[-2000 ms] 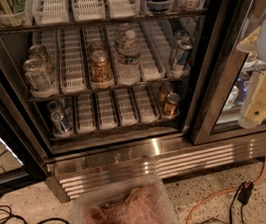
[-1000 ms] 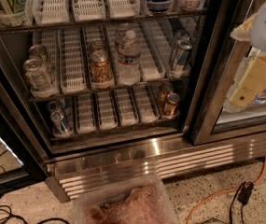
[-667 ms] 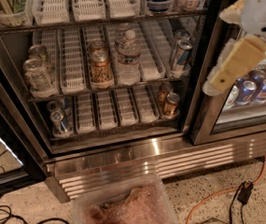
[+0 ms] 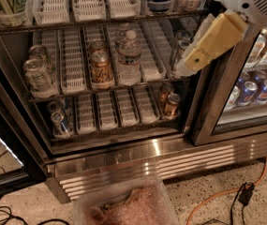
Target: Pick green can from top shelf of fridge
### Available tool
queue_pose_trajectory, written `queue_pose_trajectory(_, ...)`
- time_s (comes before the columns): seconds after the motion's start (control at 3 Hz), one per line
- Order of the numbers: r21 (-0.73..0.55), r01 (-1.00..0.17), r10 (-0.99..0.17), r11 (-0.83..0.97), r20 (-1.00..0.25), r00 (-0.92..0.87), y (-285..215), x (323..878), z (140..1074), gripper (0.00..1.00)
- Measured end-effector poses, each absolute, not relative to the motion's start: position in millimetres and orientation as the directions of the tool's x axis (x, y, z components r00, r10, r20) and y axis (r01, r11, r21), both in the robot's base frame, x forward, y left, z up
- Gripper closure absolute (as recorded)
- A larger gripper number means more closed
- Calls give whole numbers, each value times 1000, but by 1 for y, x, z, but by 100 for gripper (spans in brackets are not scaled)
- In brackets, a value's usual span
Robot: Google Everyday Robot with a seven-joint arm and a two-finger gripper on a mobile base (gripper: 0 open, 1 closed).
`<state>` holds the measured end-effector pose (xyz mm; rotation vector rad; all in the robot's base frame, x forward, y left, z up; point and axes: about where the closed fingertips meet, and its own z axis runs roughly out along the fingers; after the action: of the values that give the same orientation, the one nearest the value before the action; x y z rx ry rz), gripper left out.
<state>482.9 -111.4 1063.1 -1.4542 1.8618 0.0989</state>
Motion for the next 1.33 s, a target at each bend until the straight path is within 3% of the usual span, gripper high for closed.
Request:
queue_pose_trajectory(0.33,-361,-867,-774,344,-632,-44,-97,499,1060,0)
queue_pose_trajectory(1.0,-371,-892,-690,257,-717,100,-14,548,1064,0)
queue_pose_trajectory(1.33,-360,-905,-655,227,-744,132,18,545,1070,0)
